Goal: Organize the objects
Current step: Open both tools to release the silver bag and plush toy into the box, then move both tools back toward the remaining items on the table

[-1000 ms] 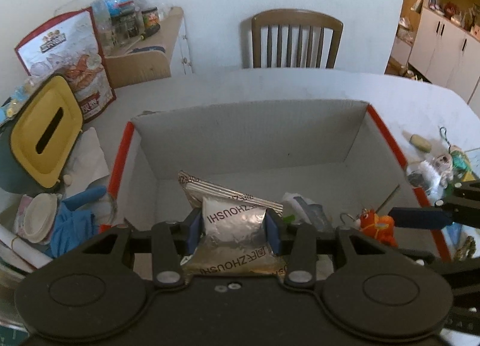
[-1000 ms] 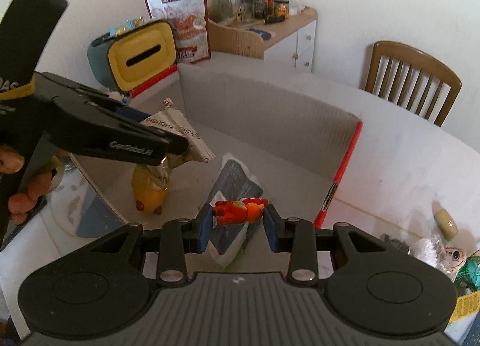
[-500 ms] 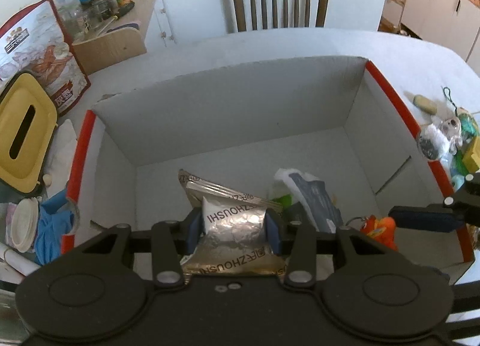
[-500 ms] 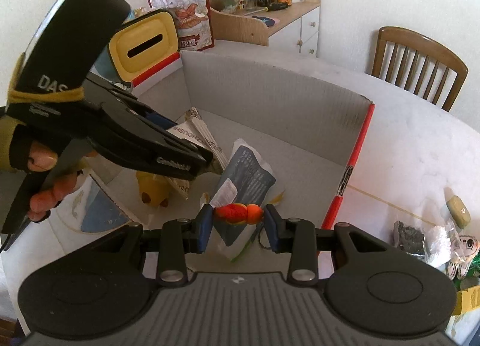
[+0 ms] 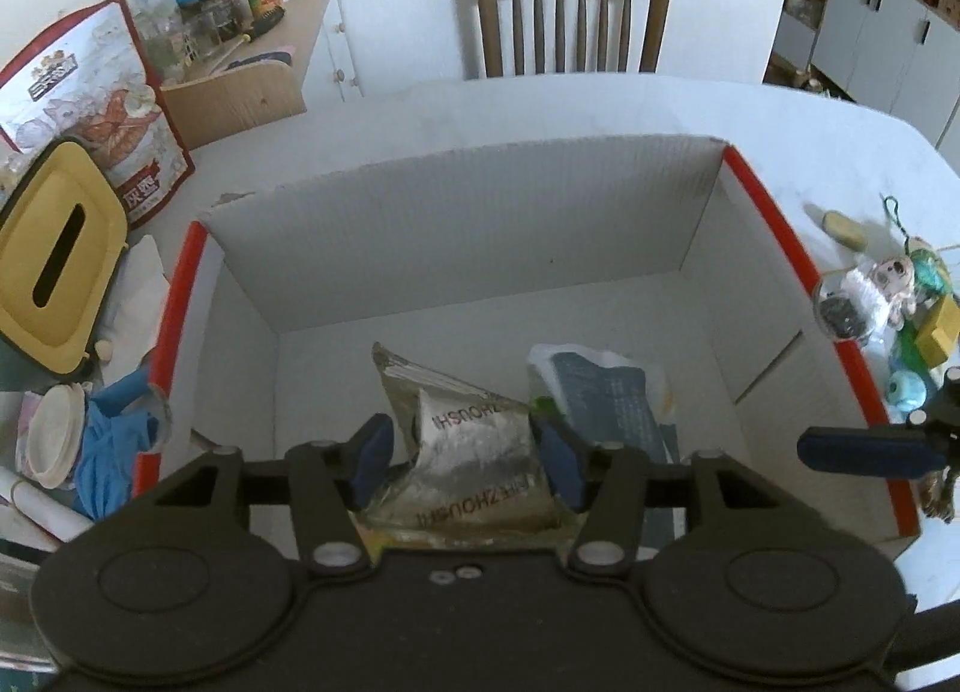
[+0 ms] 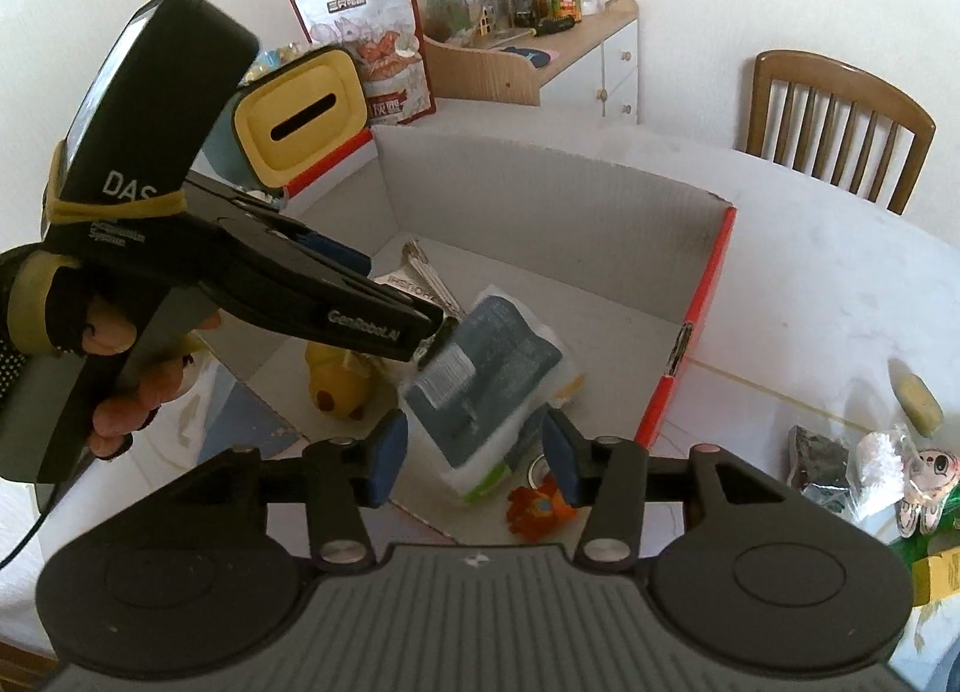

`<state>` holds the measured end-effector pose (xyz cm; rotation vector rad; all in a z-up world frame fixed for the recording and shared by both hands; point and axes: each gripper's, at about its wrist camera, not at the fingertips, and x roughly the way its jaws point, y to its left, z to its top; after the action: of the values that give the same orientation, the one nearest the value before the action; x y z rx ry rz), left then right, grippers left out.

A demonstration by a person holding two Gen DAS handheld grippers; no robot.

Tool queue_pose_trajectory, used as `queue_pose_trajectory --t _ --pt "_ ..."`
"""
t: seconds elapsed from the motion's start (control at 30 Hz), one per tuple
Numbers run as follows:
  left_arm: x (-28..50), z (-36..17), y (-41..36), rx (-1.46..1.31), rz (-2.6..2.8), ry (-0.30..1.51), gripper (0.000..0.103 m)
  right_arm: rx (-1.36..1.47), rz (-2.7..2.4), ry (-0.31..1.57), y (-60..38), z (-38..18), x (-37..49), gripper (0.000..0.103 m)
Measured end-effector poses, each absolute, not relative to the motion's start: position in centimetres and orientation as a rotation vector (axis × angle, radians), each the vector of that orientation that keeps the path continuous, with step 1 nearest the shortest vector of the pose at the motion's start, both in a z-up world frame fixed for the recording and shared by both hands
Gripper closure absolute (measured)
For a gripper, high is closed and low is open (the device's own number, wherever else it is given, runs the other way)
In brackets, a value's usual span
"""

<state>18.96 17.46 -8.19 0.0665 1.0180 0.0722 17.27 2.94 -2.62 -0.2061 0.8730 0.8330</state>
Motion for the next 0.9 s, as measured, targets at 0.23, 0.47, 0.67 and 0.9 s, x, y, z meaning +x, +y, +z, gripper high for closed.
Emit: queue_pose_trajectory --t 0.23,0.47,0.67,0.9 --pt "17.3 -6.8 17.8 0.028 0.089 0.982 0.048 -0.187 0.835 0.843 1.7 -1.2 16.2 0.053" --pt "15.2 -4.9 17.6 -0.002 0.094 0.930 0.048 -0.152 0.851 0.804 -0.3 0.9 15.1 0.052" --pt "13.3 -3.0 16.5 -0.011 0.080 0.871 0.046 -0.121 0.873 0.763 -2.1 2.9 13.7 0.051" --pt "11.1 -0.9 14.0 -0.020 0.053 0.807 0.045 -0.105 0.884 0.717 -4.5 4.6 12.2 0.051"
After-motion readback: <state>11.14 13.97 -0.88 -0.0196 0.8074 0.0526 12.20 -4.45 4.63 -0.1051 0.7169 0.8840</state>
